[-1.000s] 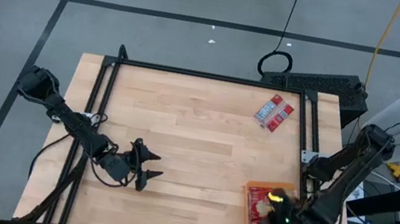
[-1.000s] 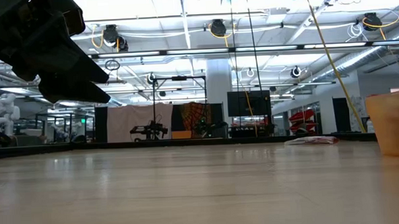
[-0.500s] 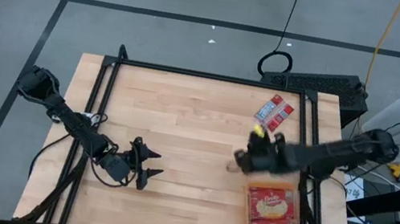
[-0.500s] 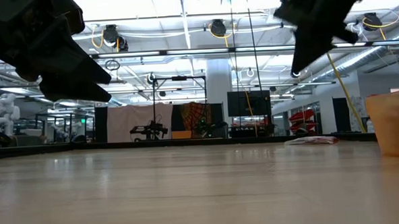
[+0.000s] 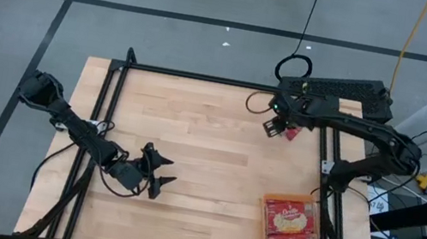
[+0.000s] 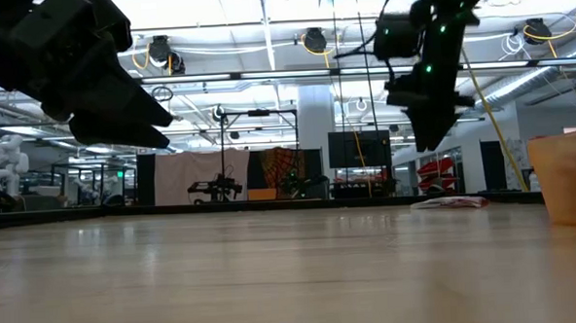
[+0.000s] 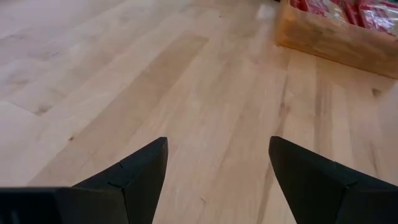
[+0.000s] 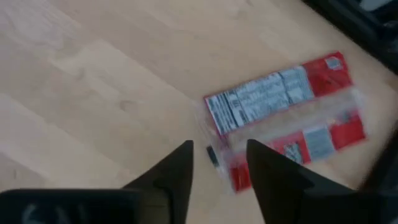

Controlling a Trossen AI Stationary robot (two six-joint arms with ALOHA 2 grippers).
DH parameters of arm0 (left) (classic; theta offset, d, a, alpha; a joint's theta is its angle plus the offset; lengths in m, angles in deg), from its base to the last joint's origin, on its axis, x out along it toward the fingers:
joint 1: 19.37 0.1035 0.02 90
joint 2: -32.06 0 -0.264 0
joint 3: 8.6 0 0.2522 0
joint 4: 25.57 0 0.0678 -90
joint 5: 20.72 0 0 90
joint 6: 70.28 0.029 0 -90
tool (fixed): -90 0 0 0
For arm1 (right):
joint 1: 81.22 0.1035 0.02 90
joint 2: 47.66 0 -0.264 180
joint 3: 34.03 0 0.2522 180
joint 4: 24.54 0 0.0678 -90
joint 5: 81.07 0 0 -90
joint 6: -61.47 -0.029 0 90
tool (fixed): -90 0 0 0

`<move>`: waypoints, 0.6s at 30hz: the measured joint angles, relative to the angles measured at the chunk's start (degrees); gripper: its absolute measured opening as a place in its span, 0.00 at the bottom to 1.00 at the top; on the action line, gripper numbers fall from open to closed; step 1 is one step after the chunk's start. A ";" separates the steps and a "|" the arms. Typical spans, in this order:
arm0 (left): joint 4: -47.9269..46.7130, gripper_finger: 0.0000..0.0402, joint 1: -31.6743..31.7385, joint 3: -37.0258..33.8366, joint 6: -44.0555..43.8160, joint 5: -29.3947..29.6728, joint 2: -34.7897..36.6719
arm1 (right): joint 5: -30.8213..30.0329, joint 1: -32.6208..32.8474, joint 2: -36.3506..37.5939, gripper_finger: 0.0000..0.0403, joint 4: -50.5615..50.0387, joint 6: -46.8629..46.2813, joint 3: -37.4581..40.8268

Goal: Sort popcorn bags into baskets
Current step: Put the popcorn pack into the orange bin

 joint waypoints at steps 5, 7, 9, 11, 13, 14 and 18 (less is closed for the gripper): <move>-0.01 0.70 -0.75 0.00 -1.70 -0.14 0.00 | 3.06 -3.29 -3.16 0.46 5.88 5.53 2.11; 0.00 0.70 -1.16 0.00 -2.39 -0.14 0.00 | 3.45 -3.69 -4.48 0.50 6.62 6.20 3.22; -0.02 0.70 -1.56 0.00 -2.71 -0.16 0.00 | 3.95 -3.72 -5.83 0.52 6.78 6.26 4.07; -0.02 0.70 -2.06 0.00 -2.52 -0.16 0.00 | 4.12 -3.66 -6.91 0.54 6.89 6.30 4.99; -0.45 0.70 -2.28 0.00 -2.05 -0.23 0.00 | 2.64 -3.62 -7.69 0.54 7.72 6.30 6.03; -0.57 0.70 -2.26 0.00 -1.83 -0.22 0.00 | 2.36 -3.63 -7.89 0.54 8.36 6.28 6.80; -0.45 0.70 -2.23 0.00 -0.88 -0.20 0.00 | 1.20 -3.63 -8.27 0.53 13.24 6.28 9.92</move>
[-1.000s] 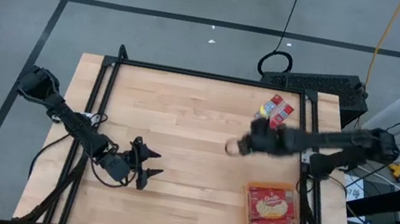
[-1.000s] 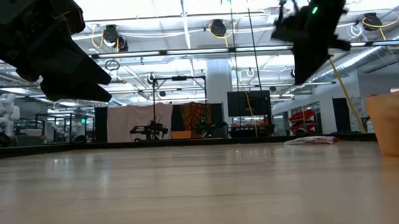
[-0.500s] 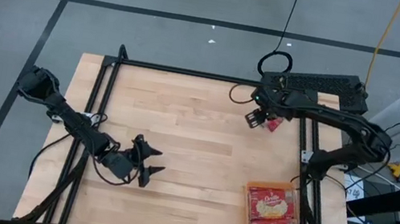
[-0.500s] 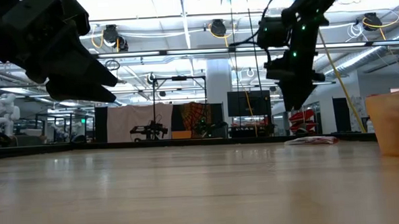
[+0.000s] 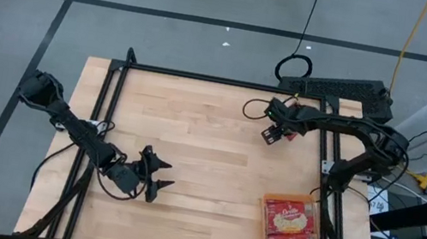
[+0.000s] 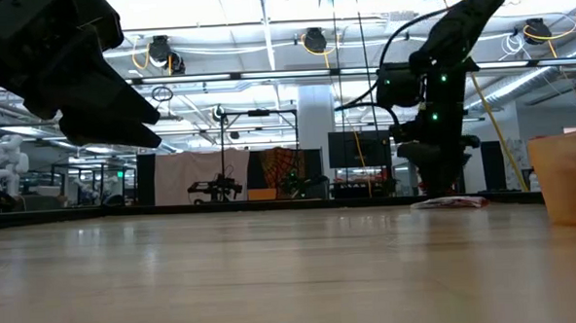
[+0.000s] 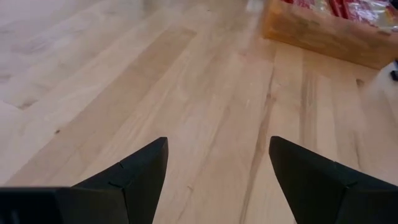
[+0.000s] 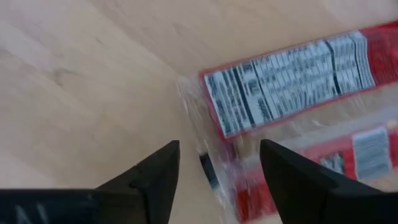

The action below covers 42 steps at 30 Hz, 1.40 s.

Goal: Sort popcorn bags into baskets
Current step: Put the popcorn pack into the orange bin

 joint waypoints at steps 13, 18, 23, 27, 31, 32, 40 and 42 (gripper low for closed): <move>-0.04 0.70 0.17 0.00 0.49 0.37 0.00 | -1.99 0.07 0.12 0.14 8.91 1.94 6.27; -0.05 0.70 0.17 0.00 0.74 0.42 0.00 | -1.59 2.68 0.23 0.02 10.23 0.31 6.29; -0.03 0.70 0.21 0.00 1.37 0.69 0.00 | -0.05 7.45 0.78 0.01 14.48 -2.33 6.38; -0.04 0.70 0.85 0.00 1.86 1.64 0.00 | 3.51 12.28 2.30 0.00 21.46 -5.93 6.38; 0.00 0.70 2.06 0.00 3.62 3.90 0.00 | 6.24 18.65 4.35 0.00 32.30 -8.74 6.36; 0.22 0.70 2.42 0.00 4.51 4.30 0.00 | 6.45 20.27 4.70 0.00 34.82 -9.30 6.36; 5.13 0.70 4.32 0.00 15.07 5.17 0.00 | 7.85 31.20 5.32 0.00 54.79 -11.08 6.36; 7.04 0.70 4.49 0.00 17.71 5.18 0.00 | 7.85 33.22 5.32 0.00 57.36 -11.03 6.36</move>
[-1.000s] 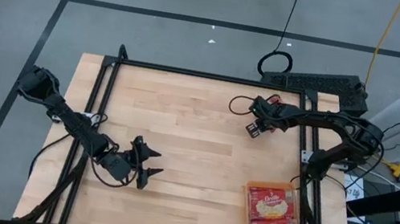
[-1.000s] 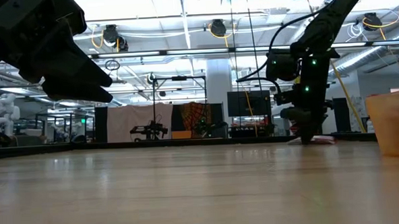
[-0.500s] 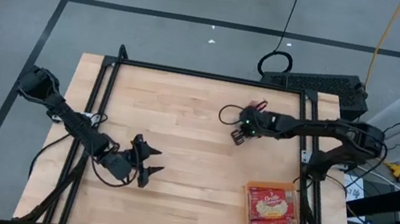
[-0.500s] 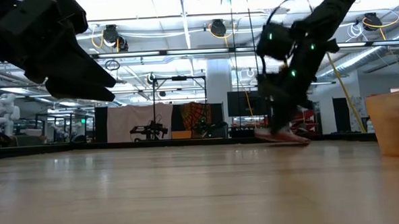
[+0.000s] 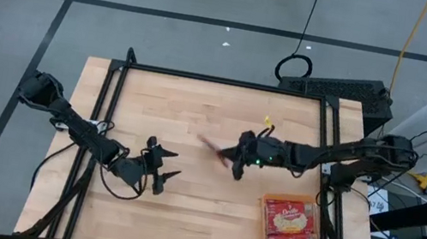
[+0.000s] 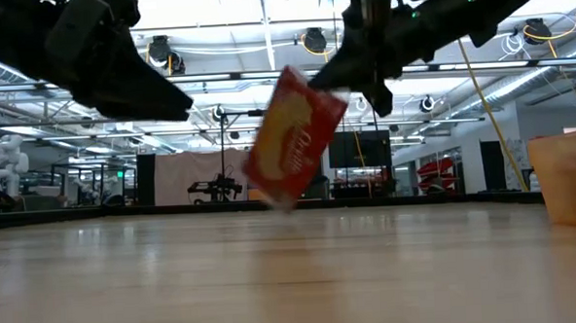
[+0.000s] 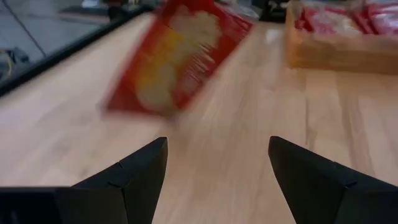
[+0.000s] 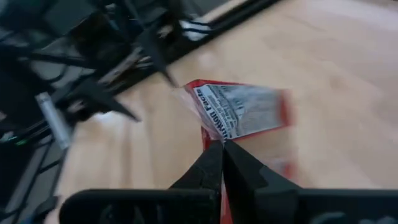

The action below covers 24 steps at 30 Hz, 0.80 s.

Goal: Sort popcorn bags into baskets
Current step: Put the popcorn pack into the orange bin

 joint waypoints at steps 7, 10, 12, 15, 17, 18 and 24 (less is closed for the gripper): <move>7.53 0.70 0.19 0.00 8.91 -0.02 0.00 | 0.33 4.90 -0.12 0.00 1.76 1.60 -0.02; 9.64 0.70 0.19 0.00 11.73 -0.34 0.00 | -0.11 6.86 -0.13 0.00 2.71 1.81 -0.04; 11.32 0.70 0.27 0.00 13.47 -1.86 0.00 | -0.17 8.09 -0.13 0.00 3.51 2.36 -0.04; 13.70 0.70 0.97 0.00 15.94 -5.11 0.00 | -0.39 9.74 -0.13 0.00 5.08 3.19 -0.04; 14.99 0.70 1.89 0.00 17.19 -7.06 0.00 | -0.65 10.51 -0.13 0.00 6.15 2.90 -0.04; 15.92 0.70 2.48 0.00 17.96 -8.36 0.00 | -1.18 10.94 -0.13 0.00 6.62 2.76 -0.04; 20.26 0.70 7.64 0.00 21.64 -17.51 0.00 | -4.90 12.94 -0.13 0.00 8.54 2.93 -0.04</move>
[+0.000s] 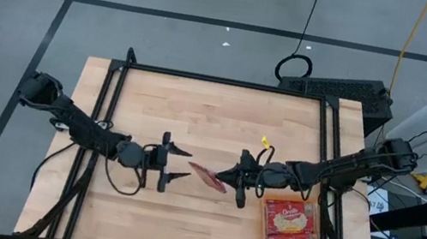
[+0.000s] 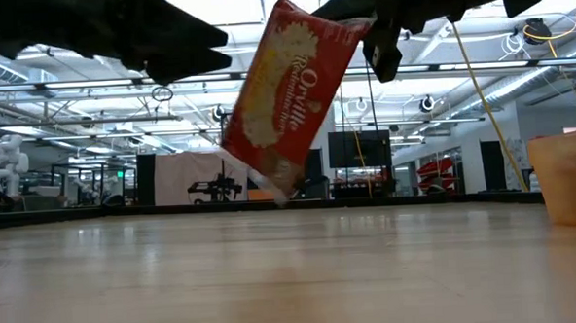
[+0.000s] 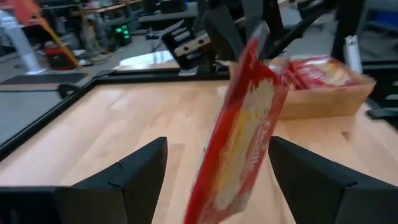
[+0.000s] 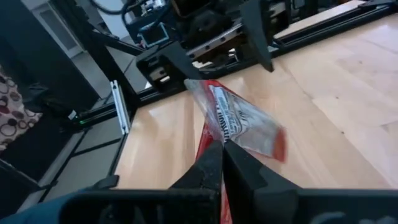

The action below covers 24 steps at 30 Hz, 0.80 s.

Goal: Sort popcorn bags into baskets
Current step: Put the popcorn pack into the orange bin

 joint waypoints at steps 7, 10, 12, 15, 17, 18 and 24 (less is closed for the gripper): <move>3.56 0.70 7.15 0.00 0.01 -17.82 -1.17 | 0.10 0.39 -4.25 0.00 7.79 1.63 -0.02; 5.87 0.70 8.34 -0.01 -0.04 -21.51 -2.80 | 0.56 0.41 -6.60 0.00 12.28 2.97 -0.04; 6.86 0.70 8.88 0.02 0.01 -21.75 -4.55 | 1.56 0.39 -7.85 0.00 13.35 3.50 -0.04; 7.58 0.70 9.56 0.00 0.01 -21.67 -6.92 | 1.79 0.40 -9.50 0.00 15.29 3.54 -0.04; 9.83 0.70 9.89 0.02 -0.04 -22.28 -8.64 | 1.84 0.37 -10.59 0.00 16.26 3.44 -0.16; 10.43 0.70 9.99 0.02 -0.05 -23.52 -9.43 | 1.84 0.31 -11.11 0.00 16.35 3.48 -0.39; 13.69 0.65 10.06 2.37 0.13 -29.22 -14.75 | 4.80 -0.02 -14.58 0.00 17.01 5.32 -4.56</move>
